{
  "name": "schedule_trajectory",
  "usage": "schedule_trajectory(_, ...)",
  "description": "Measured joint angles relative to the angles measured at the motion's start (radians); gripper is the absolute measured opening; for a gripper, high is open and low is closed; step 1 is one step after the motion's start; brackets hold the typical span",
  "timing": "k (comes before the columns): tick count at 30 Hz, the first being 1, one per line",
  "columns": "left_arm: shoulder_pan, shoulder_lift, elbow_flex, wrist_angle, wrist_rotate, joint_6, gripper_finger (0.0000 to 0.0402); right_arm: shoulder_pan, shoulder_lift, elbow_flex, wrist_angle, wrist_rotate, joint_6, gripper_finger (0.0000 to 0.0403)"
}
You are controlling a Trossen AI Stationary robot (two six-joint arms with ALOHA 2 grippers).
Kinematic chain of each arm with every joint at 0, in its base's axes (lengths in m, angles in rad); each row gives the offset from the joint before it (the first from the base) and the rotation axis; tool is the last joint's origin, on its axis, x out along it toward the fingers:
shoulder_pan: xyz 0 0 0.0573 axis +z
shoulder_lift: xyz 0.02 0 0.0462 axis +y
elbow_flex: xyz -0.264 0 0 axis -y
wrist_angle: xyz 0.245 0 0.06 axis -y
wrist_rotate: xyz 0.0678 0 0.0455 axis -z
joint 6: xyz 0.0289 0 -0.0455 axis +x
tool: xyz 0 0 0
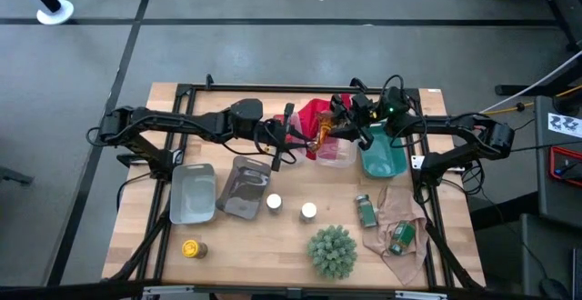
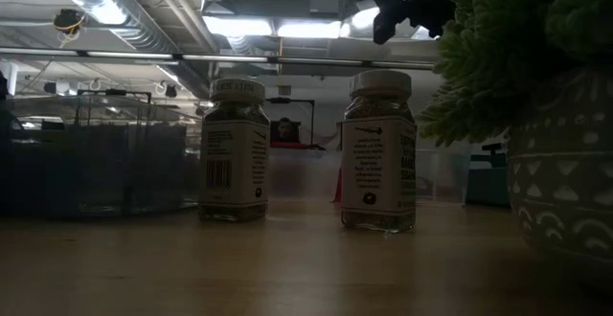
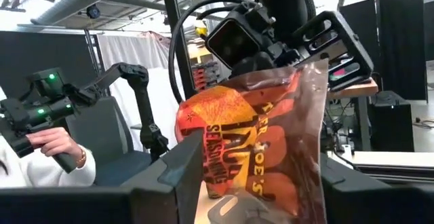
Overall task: Sort spices by type
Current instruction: Put the orange seasoning pack into the right transparent bin
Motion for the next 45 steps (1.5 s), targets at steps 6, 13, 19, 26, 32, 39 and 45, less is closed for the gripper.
schedule_trajectory(6,0.011,0.019,0.000,0.014,0.002,-0.013,0.0019,0.055,0.001,0.000,-0.003,0.019,-0.057,0.0155)
schedule_trajectory(13,0.012,0.034,0.000,0.010,0.002,-0.010,0.0028,0.068,0.001,0.000,-0.012,0.038,-0.060,0.0062)
schedule_trajectory(19,0.014,0.031,0.001,0.000,-0.010,-0.013,0.0030,0.053,0.001,0.000,-0.012,0.041,-0.043,0.0024)
schedule_trajectory(26,0.011,0.031,0.001,-0.020,-0.164,-0.159,0.0077,0.010,0.000,0.000,-0.034,0.022,0.053,0.0031)
schedule_trajectory(32,0.015,0.032,0.000,-0.113,-0.210,-0.217,0.0148,-0.062,-0.001,0.000,-0.034,-0.044,0.122,0.0022)
schedule_trajectory(39,0.027,0.032,0.000,-0.328,-0.204,-0.239,0.0181,-0.133,-0.002,0.002,-0.033,-0.147,0.243,0.0025)
schedule_trajectory(45,0.027,0.032,0.000,-0.430,-0.200,-0.281,0.0179,-0.194,-0.002,0.002,-0.033,-0.229,0.303,0.0021)
